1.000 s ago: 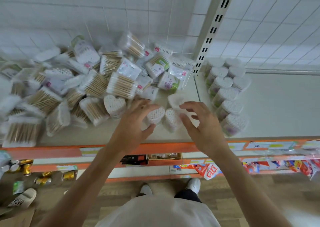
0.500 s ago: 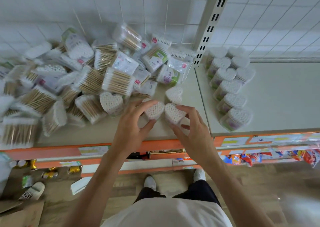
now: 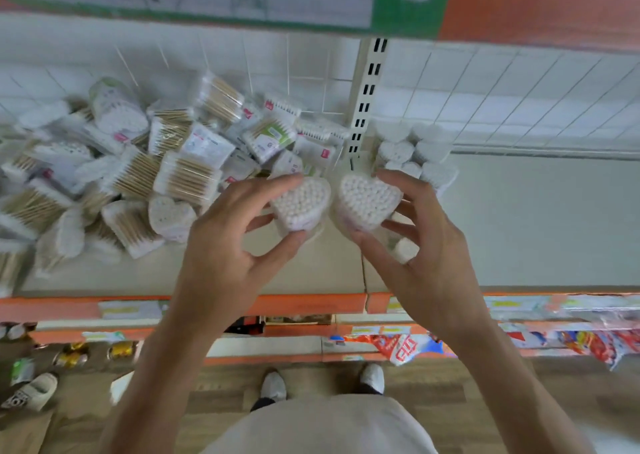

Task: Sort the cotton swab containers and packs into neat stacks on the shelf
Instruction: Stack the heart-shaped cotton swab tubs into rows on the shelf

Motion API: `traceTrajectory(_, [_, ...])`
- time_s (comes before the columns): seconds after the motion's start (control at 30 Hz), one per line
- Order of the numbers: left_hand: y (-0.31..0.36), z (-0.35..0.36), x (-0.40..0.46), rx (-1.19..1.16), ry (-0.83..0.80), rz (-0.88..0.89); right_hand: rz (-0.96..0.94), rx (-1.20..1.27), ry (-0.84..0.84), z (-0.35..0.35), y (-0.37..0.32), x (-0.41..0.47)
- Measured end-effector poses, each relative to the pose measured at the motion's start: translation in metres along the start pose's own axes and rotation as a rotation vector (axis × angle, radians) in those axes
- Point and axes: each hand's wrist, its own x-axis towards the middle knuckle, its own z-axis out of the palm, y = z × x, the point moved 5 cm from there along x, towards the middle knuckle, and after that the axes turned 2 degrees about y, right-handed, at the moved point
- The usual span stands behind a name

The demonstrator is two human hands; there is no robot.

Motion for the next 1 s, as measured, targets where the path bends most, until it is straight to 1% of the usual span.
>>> traceTrajectory(0.1, [0.010, 0.022, -0.002, -0.081, 0.005, -0.023, -0.017, 0.022, 0.011, -0.019, 0.012, -0.001])
traceTrajectory(0.3, [0.034, 0.067, -0.001, -0.065, 0.009, -0.084, 0.015, 0.050, 0.005, -0.062, 0.044, -0.003])
traceTrajectory(0.43, [0.050, 0.101, 0.002, -0.192, 0.027, -0.204, 0.024, 0.029, 0.032, -0.099, 0.070, -0.004])
traceTrajectory(0.57, [0.061, 0.139, 0.007, -0.229, 0.014, -0.252, 0.044, 0.016, 0.040, -0.131, 0.103, -0.005])
traceTrajectory(0.63, [0.065, 0.155, 0.008, -0.237, 0.033, -0.267, 0.069, 0.020, 0.032, -0.139, 0.128, -0.001])
traceTrajectory(0.77, [0.073, 0.180, 0.009, -0.257, 0.073, -0.307, 0.094, -0.028, -0.023, -0.133, 0.180, 0.018])
traceTrajectory(0.87, [0.078, 0.191, 0.006, -0.243, 0.092, -0.327, 0.038, -0.039, -0.090, -0.115, 0.202, 0.031])
traceTrajectory(1.0, [0.081, 0.197, -0.002, -0.243, 0.148, -0.366, -0.044, -0.062, -0.140, -0.091, 0.212, 0.040])
